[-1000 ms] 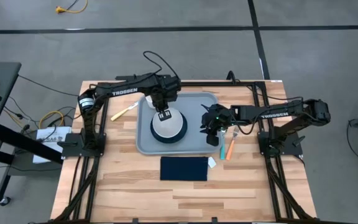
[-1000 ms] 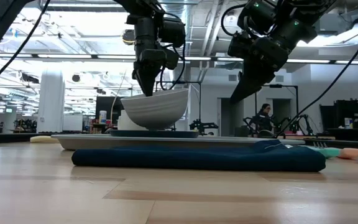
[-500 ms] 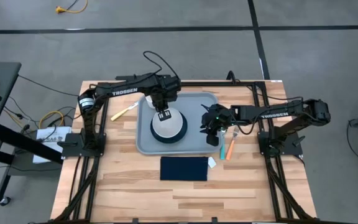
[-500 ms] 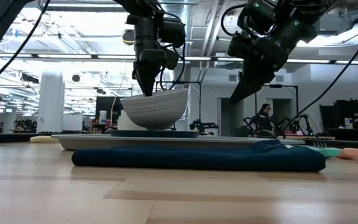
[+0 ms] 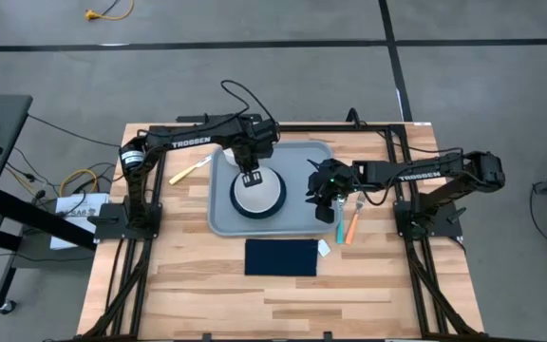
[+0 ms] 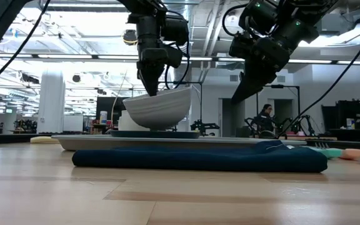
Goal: Set up tray
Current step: Put the white bowl on top of the black plate
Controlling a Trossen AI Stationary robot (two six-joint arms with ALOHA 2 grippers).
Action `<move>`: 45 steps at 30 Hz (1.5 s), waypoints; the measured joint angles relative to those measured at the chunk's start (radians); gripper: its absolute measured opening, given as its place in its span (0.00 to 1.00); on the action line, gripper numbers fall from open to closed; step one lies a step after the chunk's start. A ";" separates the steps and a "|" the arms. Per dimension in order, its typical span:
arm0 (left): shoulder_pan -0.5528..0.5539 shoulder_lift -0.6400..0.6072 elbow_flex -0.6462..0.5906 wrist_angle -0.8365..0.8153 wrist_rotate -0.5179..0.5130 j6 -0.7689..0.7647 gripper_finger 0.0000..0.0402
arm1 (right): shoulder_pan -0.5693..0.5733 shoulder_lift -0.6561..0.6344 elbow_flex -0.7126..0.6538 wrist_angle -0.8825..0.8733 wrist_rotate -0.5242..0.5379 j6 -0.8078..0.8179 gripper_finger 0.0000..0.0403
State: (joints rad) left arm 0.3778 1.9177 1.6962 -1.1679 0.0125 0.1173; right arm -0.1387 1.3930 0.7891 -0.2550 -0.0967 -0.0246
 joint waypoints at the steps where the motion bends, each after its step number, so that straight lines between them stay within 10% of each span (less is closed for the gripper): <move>1: 0.004 0.000 0.000 -0.001 -0.002 0.003 0.02 | 0.000 0.000 0.000 0.000 0.000 0.000 0.23; 45: 0.011 -0.002 -0.120 0.069 -0.037 -0.029 0.02 | 0.000 0.001 -0.040 0.032 -0.003 0.010 0.23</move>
State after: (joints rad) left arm 0.3889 1.9154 1.5764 -1.0988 -0.0246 0.0887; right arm -0.1390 1.3937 0.7494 -0.2234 -0.0993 -0.0151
